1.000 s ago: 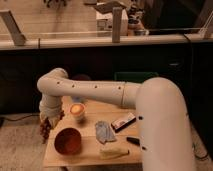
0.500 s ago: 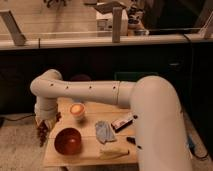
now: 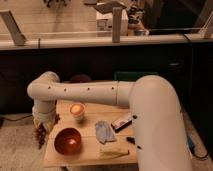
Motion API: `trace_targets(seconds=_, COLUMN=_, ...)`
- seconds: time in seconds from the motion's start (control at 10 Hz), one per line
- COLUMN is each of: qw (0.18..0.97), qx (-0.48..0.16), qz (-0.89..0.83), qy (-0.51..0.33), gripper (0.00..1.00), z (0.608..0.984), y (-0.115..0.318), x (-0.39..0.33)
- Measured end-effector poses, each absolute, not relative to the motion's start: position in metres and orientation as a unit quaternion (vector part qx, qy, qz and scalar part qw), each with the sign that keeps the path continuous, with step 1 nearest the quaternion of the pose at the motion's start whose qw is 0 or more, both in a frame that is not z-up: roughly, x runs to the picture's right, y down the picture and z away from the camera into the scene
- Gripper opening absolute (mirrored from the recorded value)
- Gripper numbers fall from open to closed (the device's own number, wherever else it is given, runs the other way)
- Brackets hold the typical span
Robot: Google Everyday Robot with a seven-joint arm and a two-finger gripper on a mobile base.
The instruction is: Place grapes in red bowl
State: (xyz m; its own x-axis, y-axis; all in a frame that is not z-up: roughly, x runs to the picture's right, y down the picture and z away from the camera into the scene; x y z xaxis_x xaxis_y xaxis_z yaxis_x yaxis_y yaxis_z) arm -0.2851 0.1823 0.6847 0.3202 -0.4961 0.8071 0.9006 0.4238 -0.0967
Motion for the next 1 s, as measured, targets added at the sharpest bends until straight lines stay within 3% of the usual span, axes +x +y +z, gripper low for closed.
trace_targets(seconds=1.0, qw=0.791, qx=-0.303, qz=-0.409, qy=-0.34, gripper=0.0, z=0.674, y=0.208, x=-0.234)
